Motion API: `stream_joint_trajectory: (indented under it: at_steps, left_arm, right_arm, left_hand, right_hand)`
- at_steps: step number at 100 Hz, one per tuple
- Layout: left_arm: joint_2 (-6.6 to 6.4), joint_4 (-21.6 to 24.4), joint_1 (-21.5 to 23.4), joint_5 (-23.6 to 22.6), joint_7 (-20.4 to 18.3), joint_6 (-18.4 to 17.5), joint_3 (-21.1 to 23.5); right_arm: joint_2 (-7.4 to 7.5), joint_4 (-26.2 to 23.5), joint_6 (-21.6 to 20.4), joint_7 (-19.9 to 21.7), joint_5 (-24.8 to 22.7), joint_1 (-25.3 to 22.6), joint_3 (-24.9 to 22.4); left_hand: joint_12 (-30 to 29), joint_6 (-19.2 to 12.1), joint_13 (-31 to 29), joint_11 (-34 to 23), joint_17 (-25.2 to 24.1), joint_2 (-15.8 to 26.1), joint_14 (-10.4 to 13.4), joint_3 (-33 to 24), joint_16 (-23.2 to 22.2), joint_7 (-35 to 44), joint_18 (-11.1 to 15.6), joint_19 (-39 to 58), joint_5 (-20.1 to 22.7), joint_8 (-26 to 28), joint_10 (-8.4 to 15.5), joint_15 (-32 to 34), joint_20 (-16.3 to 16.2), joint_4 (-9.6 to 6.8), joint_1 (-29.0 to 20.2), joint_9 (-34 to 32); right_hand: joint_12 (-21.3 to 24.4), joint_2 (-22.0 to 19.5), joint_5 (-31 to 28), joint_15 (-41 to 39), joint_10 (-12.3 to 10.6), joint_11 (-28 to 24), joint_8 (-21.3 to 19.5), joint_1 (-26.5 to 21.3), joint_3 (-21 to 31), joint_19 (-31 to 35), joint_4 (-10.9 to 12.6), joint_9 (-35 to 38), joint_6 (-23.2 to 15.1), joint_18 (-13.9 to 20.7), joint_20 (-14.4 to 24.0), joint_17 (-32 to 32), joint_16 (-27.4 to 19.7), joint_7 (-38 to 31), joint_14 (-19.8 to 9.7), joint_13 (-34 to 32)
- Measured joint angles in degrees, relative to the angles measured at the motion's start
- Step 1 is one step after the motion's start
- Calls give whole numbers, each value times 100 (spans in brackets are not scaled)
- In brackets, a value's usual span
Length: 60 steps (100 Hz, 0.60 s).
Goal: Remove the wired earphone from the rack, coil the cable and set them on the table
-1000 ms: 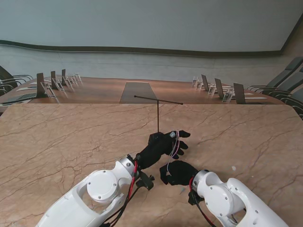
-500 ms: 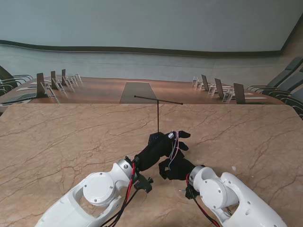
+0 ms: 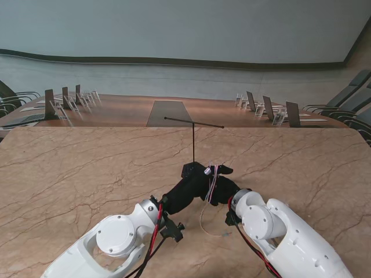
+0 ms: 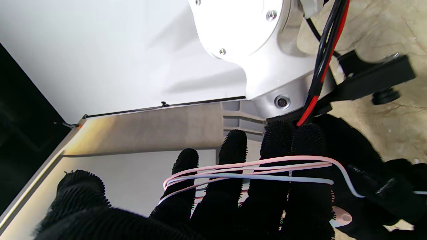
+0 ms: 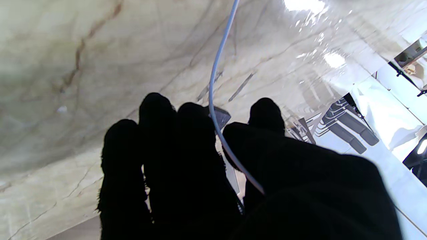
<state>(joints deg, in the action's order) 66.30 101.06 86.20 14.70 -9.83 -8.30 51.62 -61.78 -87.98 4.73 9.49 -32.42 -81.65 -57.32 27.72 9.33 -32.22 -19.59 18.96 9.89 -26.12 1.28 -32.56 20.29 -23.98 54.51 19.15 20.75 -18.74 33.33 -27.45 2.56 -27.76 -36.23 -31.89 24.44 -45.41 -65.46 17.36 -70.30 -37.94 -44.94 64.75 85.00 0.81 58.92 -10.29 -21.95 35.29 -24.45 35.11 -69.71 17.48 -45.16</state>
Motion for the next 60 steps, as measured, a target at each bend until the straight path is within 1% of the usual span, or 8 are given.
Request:
stream_joint_trajectory:
  at_steps: [2, 22, 33, 39, 48, 60]
  left_arm:
    - [-2, 3, 6, 0, -6, 0, 6]
    - [-21, 29, 56, -38, -30, 0, 38]
    - [-22, 18, 57, -50, -25, 35, 24]
    - [-22, 7, 57, -54, -25, 54, 19]
    - [-22, -15, 57, -57, -23, 59, 3]
    - [-21, -53, 52, -66, -21, 116, -38]
  right_arm:
    - [-9, 28, -4, -16, 4, 29, -5]
    - [-63, 205, -110, -87, -34, 277, -153]
    - [-62, 190, -230, 10, -271, 347, -342]
    - [-47, 113, -297, 97, -415, 348, -474]
    - [8, -9, -371, 162, -428, 371, -556]
    - [54, -72, -516, 293, -479, 495, -595]
  left_hand:
    - [0, 0, 0, 0, 1, 0, -2, 0, -1, 0, -1, 2, 0, 0, 0, 0, -11, 0, 0, 0]
    - [0, 0, -1, -1, -28, 0, -2, 0, -7, 0, -4, 34, 0, 1, 0, 1, -26, 0, 0, -1]
    - [0, 0, -1, -1, -29, 0, -2, 0, -7, 0, -4, 34, 0, 1, 0, 1, -26, 0, 0, -1]
    - [0, 0, -1, -1, -31, 0, -2, 0, -7, 0, -4, 34, 0, 1, 0, 1, -26, 0, 0, -2]
    - [4, 0, -1, -2, -38, 0, -2, 0, -7, 0, -4, 34, 3, 4, 0, 1, -26, 0, -1, -2]
    - [164, 0, -1, -137, -101, 0, -2, 0, -7, 0, -4, 34, 7, 14, -1, 1, -26, 0, -1, -17]
  right_hand:
    - [0, 0, 0, -1, 0, -1, 10, 9, -11, 0, 108, 0, -1, 0, 1, 0, 1, -9, 0, 0]
    - [-4, 0, 2, -5, 0, -2, 37, 3, -41, 0, 110, 0, -8, 0, 5, -1, 2, -10, 0, 0]
    - [-6, 0, 2, -7, 0, -4, 37, 2, -42, 2, 110, 0, -13, 0, 8, -2, 3, -10, 0, 0]
    - [-7, 0, 2, -8, 0, -5, 37, 2, -43, 3, 110, 0, -13, 0, 8, -2, 3, -10, 0, 0]
    - [-7, 0, 2, -8, 0, -5, 37, 2, -43, 3, 111, 0, -16, 0, 8, -2, 3, -11, 0, 0]
    - [-8, 0, 2, -9, 0, -7, 38, 4, -45, 6, 112, 0, -41, 0, 9, -3, 3, -11, 0, 0]
